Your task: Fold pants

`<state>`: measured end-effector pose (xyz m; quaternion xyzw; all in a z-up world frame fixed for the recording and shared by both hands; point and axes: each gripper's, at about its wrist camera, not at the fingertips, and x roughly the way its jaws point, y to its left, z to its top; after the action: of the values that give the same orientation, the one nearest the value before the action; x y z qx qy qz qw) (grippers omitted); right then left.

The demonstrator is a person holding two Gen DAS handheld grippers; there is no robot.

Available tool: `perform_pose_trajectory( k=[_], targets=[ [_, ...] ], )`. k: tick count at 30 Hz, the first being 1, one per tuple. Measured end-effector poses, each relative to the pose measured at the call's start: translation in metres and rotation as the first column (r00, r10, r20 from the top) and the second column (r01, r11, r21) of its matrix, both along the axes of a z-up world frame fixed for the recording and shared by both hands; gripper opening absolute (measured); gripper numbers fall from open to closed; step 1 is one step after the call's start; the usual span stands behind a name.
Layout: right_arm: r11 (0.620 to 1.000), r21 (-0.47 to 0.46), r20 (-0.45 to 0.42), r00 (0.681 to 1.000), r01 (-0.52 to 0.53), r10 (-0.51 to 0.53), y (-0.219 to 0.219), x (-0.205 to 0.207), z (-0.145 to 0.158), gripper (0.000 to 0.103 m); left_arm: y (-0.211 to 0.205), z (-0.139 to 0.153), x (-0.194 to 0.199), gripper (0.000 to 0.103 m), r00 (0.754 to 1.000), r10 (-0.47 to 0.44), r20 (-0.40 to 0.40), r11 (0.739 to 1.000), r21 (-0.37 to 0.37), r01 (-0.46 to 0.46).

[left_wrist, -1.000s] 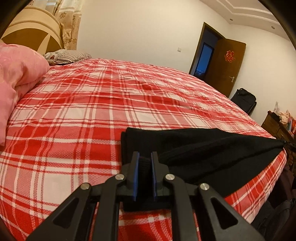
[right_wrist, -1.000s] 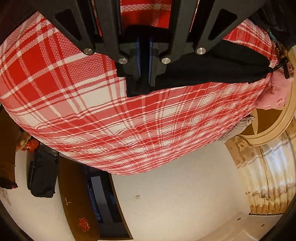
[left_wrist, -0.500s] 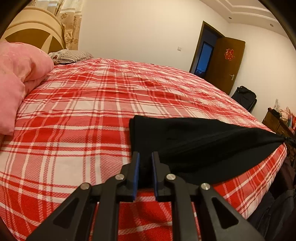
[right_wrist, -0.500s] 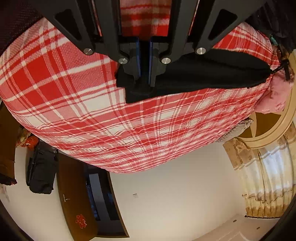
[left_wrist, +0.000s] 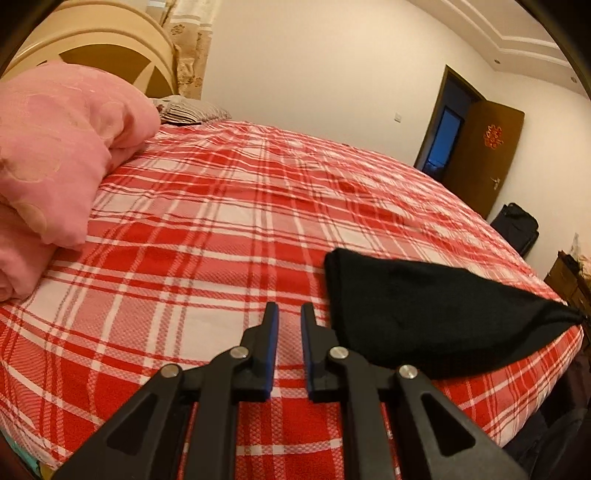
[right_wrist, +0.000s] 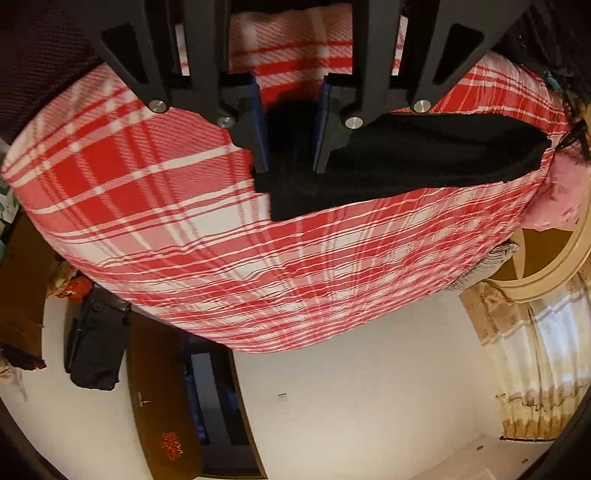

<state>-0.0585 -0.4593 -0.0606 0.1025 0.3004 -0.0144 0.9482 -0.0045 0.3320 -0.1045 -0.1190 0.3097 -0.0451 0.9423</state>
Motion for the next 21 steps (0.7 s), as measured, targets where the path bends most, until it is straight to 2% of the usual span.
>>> perform_pose_trajectory(
  k=[3,5,7,10,12,14,18,21],
  targets=[
    [0.999,-0.034,0.003,0.999,0.041,-0.041,-0.005,-0.013,0.009,0.025,-0.001,0.000,0.003,0.021,1.000,0.000,-0.004,1.000,-0.008,0.000],
    [0.996,-0.047,0.013,0.997,0.077,-0.076,-0.007,-0.020,0.016,0.025,-0.007,-0.001,0.007,0.040,1.000,0.000,-0.016,1.000,-0.007,0.000],
    [0.993,-0.046,0.046,0.994,0.104,-0.102,-0.006,-0.029,0.028,0.025,-0.014,0.002,0.008,0.049,1.000,-0.013,-0.011,1.000,-0.013,0.013],
    [0.994,-0.047,0.077,0.992,0.101,-0.097,0.010,-0.030,0.044,0.029,-0.030,0.013,0.009,0.054,0.999,-0.043,0.015,0.999,-0.005,0.043],
    [0.997,-0.057,0.071,0.997,0.043,-0.038,0.038,-0.026,0.054,0.040,-0.045,0.020,0.011,0.057,0.998,-0.061,0.018,0.998,0.025,0.061],
    [0.997,-0.068,0.055,0.998,-0.038,0.041,0.068,-0.024,0.057,0.043,-0.062,0.026,0.013,0.058,0.995,-0.097,0.021,0.994,0.050,0.096],
    [0.969,-0.128,-0.025,0.977,-0.212,0.210,0.146,-0.009,0.050,0.043,-0.101,0.030,0.015,0.060,0.983,-0.183,0.017,0.979,0.099,0.180],
    [0.933,-0.125,-0.096,0.940,-0.336,0.326,0.197,0.004,0.028,0.043,-0.125,0.022,0.019,0.061,0.971,-0.238,-0.020,0.962,0.132,0.239]
  ],
)
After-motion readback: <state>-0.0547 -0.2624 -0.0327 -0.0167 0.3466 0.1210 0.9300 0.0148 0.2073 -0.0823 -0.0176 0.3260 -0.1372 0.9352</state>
